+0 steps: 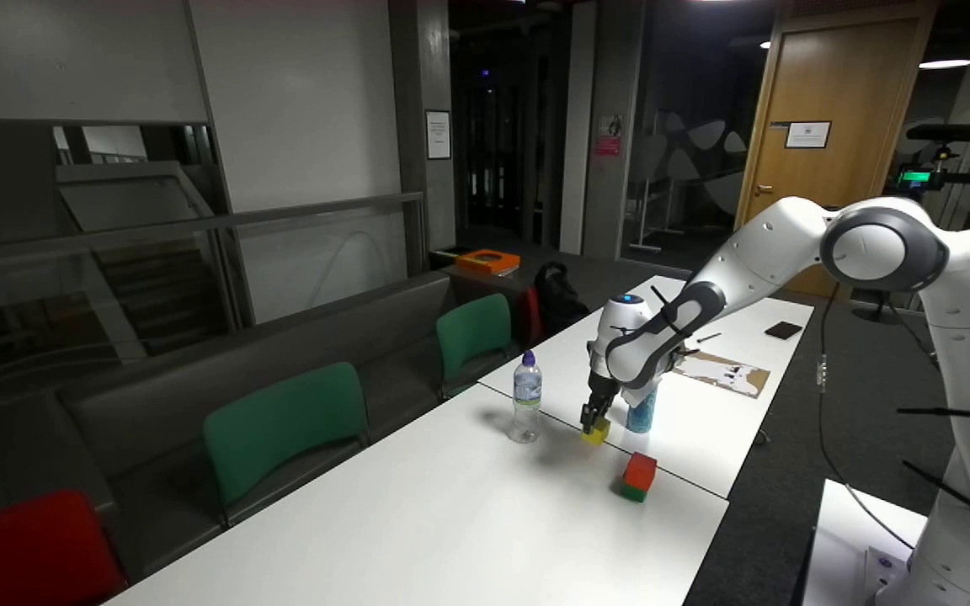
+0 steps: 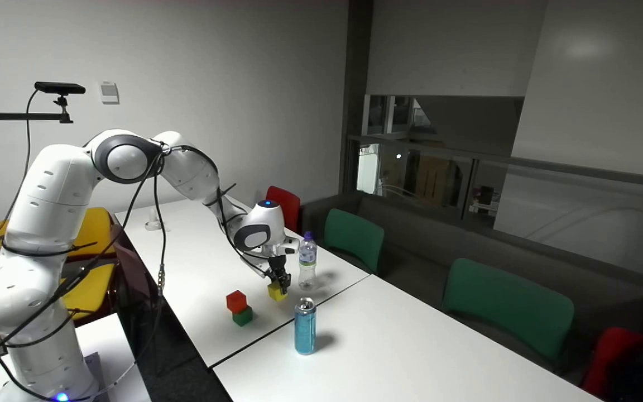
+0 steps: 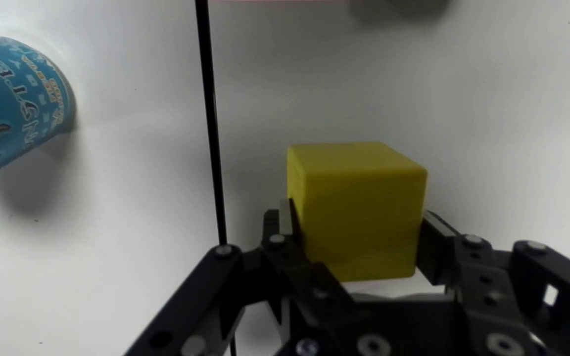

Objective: Stack the three blocks together.

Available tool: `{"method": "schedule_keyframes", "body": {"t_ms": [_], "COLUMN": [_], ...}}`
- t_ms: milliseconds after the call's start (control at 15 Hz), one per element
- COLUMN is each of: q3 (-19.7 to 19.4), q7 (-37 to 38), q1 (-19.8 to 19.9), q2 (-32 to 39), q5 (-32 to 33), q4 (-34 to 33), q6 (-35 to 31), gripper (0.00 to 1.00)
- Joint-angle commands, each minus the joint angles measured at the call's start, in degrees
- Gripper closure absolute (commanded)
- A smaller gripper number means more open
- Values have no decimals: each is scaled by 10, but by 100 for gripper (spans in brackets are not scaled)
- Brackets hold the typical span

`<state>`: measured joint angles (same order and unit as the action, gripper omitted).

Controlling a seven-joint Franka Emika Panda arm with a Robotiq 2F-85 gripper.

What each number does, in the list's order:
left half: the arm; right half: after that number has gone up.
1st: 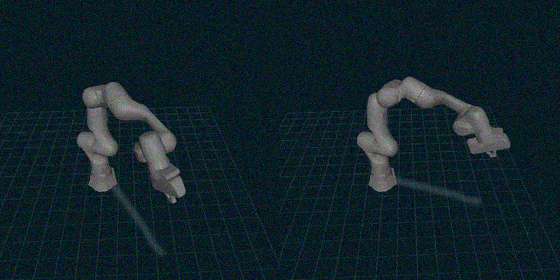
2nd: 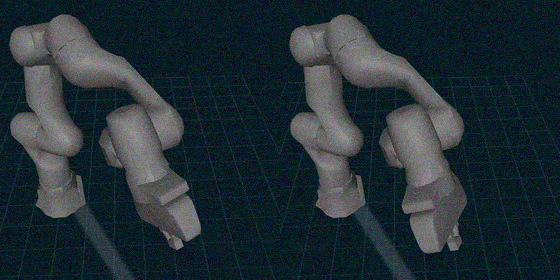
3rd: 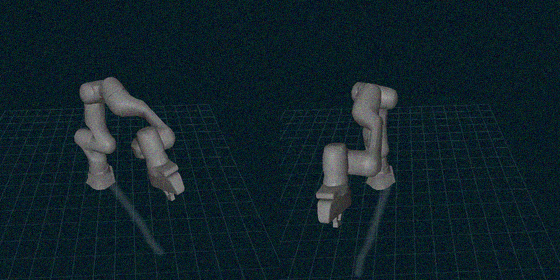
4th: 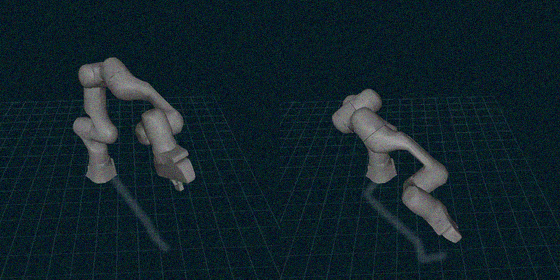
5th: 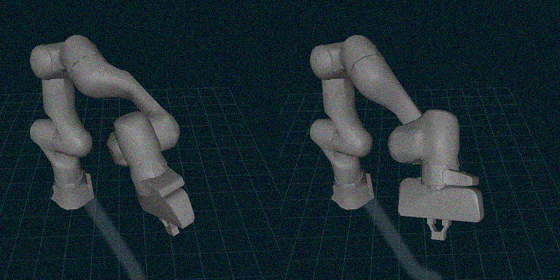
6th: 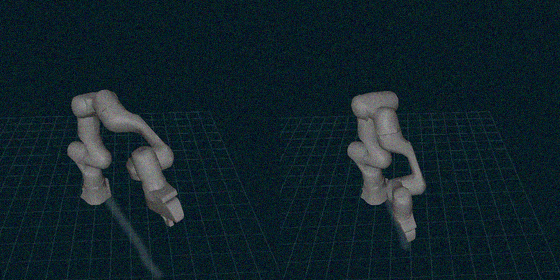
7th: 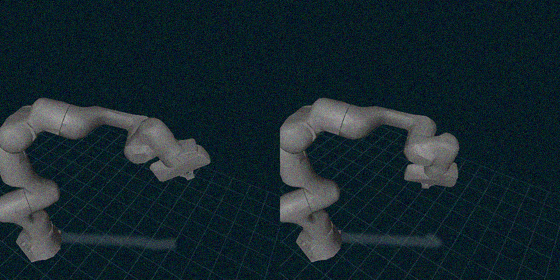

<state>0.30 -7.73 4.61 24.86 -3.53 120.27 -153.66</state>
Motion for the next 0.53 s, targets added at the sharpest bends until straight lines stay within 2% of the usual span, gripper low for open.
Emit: {"method": "schedule_keyframes", "body": {"t_ms": [0, 467], "q3": [-14, -18], "q7": [33, 50], "q1": [-2, -1], "q2": [-45, -76], "q5": [2, -1], "q4": [51, 84], "q6": [-39, -48], "gripper": [68, 68]}}
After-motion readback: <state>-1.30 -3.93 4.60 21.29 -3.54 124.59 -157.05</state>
